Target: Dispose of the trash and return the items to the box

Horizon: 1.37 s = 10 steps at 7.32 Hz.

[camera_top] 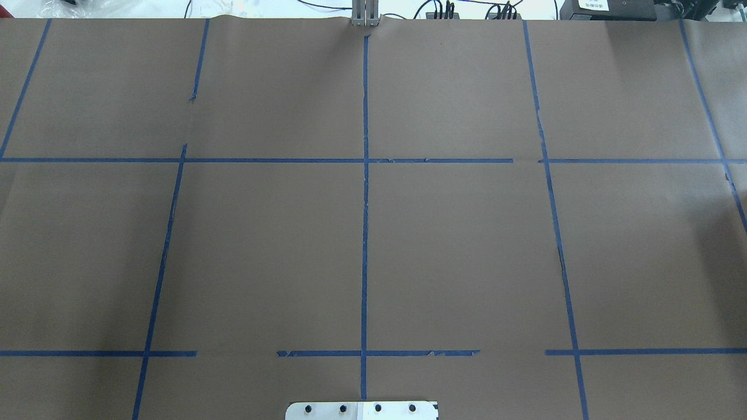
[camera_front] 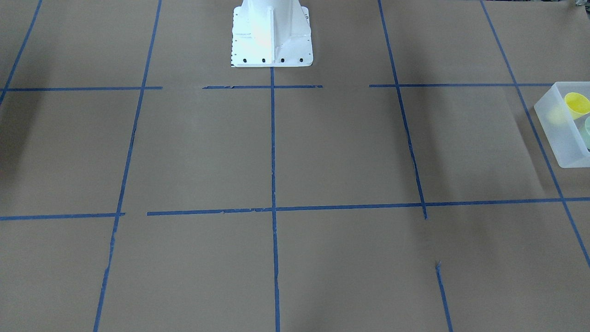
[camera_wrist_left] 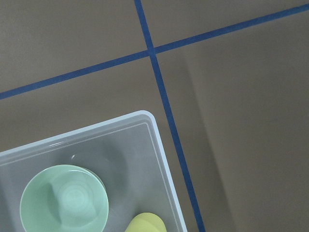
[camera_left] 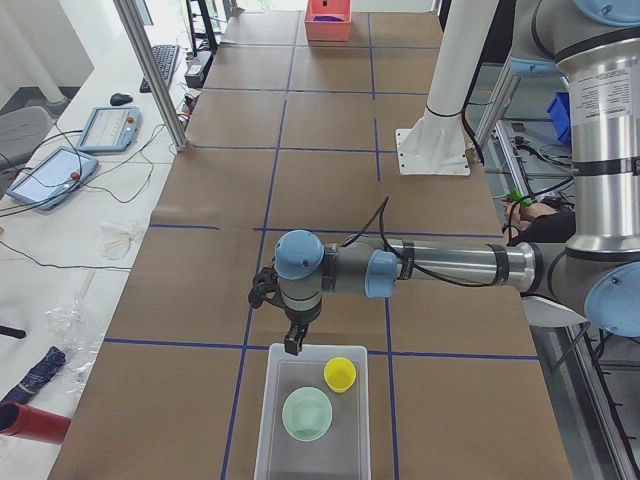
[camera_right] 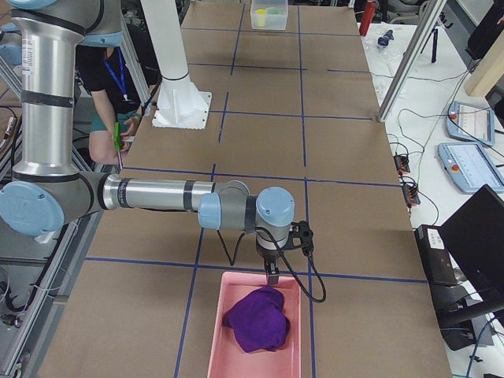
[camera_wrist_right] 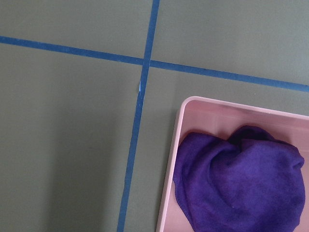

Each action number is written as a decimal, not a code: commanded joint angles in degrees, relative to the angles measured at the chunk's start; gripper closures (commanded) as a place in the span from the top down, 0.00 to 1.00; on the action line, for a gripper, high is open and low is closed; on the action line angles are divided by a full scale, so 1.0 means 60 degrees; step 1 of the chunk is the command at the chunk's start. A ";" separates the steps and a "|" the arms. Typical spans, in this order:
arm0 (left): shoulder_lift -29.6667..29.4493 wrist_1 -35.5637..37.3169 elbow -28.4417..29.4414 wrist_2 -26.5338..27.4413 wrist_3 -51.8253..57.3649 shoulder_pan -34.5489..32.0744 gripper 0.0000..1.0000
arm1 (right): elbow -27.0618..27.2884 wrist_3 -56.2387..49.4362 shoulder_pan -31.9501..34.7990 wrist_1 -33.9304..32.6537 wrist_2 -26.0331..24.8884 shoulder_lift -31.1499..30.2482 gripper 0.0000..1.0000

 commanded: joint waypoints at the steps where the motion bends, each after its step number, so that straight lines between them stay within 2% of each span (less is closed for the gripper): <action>1: 0.0009 0.0072 0.0206 0.0023 0.0017 -0.0013 1.00 | 0.0099 -0.0067 -0.0001 0.0183 0.0116 -0.0149 1.00; 4: -0.0093 0.0130 0.0587 0.0009 -0.0115 -0.0525 1.00 | 0.0084 -0.0082 -0.0015 0.0169 0.0131 -0.0222 1.00; 6: -0.0063 0.0028 0.0662 -0.0137 -0.1632 -0.0526 1.00 | 0.0099 -0.0082 -0.0015 0.0169 0.0131 -0.0252 1.00; 10: -0.0151 -0.0002 0.0413 -0.0050 -0.1639 -0.0541 1.00 | 0.0113 -0.0067 -0.0015 0.0183 0.0160 -0.0237 1.00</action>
